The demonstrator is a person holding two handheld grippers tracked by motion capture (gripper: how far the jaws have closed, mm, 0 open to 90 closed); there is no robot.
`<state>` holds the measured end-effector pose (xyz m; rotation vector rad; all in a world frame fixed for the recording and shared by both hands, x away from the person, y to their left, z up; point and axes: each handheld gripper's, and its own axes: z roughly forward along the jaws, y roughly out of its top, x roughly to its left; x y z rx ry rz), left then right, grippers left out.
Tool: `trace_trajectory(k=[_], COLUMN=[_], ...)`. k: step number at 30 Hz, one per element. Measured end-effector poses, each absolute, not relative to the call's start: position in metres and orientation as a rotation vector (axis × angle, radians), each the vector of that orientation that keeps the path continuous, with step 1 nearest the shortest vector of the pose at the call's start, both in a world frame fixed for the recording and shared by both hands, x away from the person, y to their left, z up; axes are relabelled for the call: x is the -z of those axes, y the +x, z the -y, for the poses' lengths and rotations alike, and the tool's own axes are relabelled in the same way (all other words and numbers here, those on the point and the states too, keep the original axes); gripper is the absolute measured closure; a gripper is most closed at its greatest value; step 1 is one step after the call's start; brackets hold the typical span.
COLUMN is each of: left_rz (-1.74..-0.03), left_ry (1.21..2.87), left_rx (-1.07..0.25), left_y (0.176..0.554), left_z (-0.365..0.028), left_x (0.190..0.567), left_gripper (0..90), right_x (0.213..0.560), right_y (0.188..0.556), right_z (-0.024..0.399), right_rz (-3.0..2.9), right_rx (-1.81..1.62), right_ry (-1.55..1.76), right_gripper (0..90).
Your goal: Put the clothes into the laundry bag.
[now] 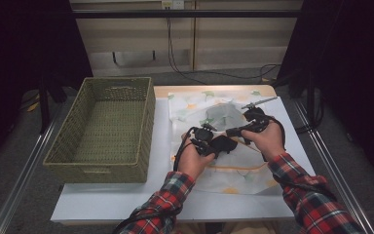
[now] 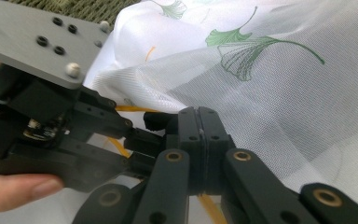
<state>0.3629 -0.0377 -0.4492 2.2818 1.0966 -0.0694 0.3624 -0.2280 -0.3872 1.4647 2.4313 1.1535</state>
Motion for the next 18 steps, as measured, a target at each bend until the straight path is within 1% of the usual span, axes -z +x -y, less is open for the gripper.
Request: trace_trajectory(k=[5, 18], left_rz=[-1.075, -1.050], left_ry=[2.278, 2.215], left_rx=[0.042, -0.021], left_y=[0.365, 0.372], left_z=[0.042, 0.051], left_x=[0.450, 0.454], left_gripper=[81.1, 81.6], right_x=[0.386, 0.386], right_y=[0.362, 0.361], right_z=[0.229, 0.232], right_rz=[-2.423, -2.427], right_rx=[-1.159, -1.165], right_ry=[1.466, 1.466], right_gripper=[90.0, 90.0])
